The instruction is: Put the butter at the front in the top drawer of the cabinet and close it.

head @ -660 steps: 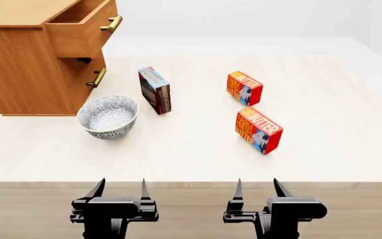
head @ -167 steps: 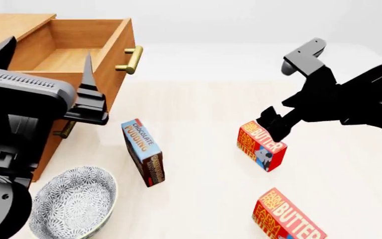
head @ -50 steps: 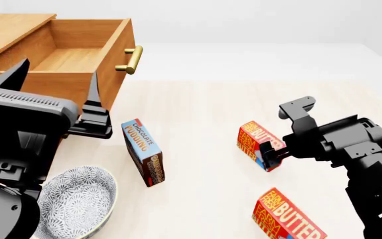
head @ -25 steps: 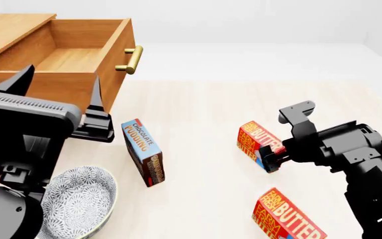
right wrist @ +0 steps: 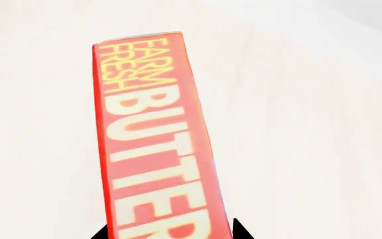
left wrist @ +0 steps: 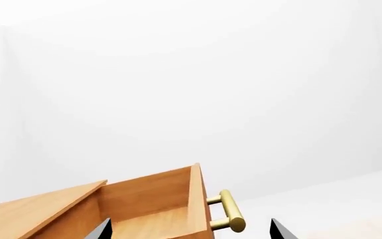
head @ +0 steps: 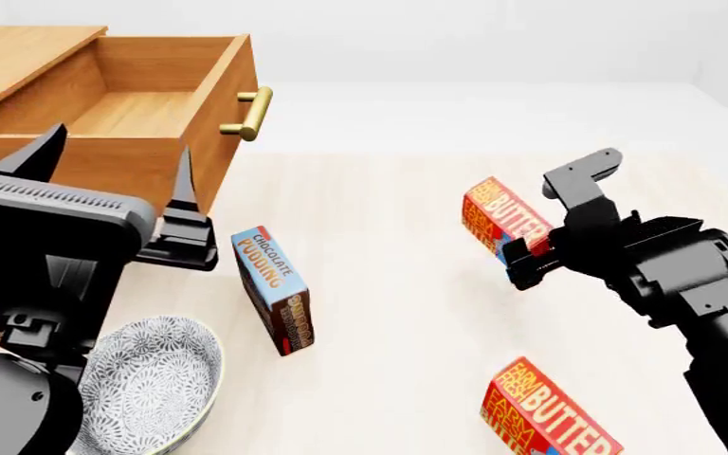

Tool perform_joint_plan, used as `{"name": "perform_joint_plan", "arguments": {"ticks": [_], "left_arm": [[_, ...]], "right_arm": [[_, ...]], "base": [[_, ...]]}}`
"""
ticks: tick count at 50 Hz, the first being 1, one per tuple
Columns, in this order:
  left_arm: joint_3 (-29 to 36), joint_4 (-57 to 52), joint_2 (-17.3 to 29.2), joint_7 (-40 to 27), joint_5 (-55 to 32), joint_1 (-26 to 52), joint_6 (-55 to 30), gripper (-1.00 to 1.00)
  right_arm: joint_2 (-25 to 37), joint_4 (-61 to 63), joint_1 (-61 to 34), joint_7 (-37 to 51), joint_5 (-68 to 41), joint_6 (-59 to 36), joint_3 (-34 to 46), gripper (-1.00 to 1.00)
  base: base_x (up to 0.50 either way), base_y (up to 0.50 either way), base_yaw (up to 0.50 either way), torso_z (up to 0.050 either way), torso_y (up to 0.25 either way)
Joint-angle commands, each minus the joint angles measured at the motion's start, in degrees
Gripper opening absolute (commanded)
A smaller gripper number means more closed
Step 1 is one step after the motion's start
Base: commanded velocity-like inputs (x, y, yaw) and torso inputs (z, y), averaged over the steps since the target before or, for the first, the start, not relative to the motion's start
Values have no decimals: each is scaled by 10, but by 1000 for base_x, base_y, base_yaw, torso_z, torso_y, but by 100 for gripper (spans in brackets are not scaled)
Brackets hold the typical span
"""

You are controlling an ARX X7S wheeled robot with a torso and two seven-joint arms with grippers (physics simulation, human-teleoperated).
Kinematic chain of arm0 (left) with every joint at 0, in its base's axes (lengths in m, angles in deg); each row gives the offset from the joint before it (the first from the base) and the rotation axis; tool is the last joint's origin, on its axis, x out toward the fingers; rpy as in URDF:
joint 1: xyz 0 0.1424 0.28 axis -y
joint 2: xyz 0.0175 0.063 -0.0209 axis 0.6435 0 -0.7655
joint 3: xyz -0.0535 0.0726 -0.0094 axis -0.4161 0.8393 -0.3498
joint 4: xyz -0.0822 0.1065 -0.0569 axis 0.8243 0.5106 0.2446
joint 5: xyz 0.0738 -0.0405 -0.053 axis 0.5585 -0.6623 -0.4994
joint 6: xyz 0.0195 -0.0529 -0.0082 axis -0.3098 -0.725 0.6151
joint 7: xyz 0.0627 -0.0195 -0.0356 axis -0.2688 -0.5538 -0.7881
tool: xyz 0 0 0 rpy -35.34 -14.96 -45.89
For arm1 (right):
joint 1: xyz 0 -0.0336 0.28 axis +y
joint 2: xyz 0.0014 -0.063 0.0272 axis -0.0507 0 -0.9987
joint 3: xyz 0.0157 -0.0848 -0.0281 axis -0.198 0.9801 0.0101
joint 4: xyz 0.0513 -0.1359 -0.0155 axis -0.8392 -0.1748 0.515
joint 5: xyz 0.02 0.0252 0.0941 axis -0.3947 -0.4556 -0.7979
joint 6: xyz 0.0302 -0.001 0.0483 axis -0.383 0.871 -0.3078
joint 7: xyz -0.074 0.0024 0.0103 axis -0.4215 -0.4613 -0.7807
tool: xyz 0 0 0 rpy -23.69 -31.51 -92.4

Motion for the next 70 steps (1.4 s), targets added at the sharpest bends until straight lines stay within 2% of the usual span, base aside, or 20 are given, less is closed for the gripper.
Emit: {"name": "perform_joint_plan", "arguments": {"ticks": [1, 5, 9, 15, 18, 21, 29, 37, 47, 58, 70], "left_arm": [[1, -4, 5, -3, -6, 16, -13, 100], [4, -12, 10, -5, -11, 35, -30, 100], [11, -22, 18, -6, -30, 73, -74, 100], [79, -40, 47, 10, -31, 186, -154, 100], [128, -34, 61, 36, -26, 252, -183, 100], [214, -18, 86, 90, 7, 336, -180, 100], [397, 57, 94, 210, 98, 543, -171, 100], [521, 153, 82, 303, 179, 648, -87, 100], [619, 234, 77, 330, 275, 684, 17, 100], [660, 246, 83, 290, 323, 641, 99, 100], [694, 244, 86, 270, 358, 613, 127, 100]], "right_arm": [[27, 132, -42, 94, 31, 5, -31, -100], [46, 212, -64, 145, 69, 8, -19, -100], [69, 285, -85, 157, 120, 9, 19, -100], [103, 389, -108, 181, 160, -15, 45, -100], [111, 416, -114, 191, 163, -30, 44, -100], [122, 443, -123, 199, 164, -46, 40, -100], [153, 508, -158, 198, 188, -84, 55, -100], [181, 566, -185, 184, 224, -103, 88, -100], [205, 605, -198, 180, 266, -101, 120, -100], [219, 618, -203, 196, 307, -101, 139, -100], [237, 646, -185, 220, 306, -107, 129, -100]], "base": [[0, 0, 0, 0, 0], [0, 0, 0, 0, 3], [0, 0, 0, 0, 3], [0, 0, 0, 0, 0], [0, 0, 0, 0, 3], [0, 0, 0, 0, 0], [0, 0, 0, 0, 1], [0, 0, 0, 0, 1], [0, 0, 0, 0, 1], [0, 0, 0, 1, 2], [0, 0, 0, 0, 1]]}}
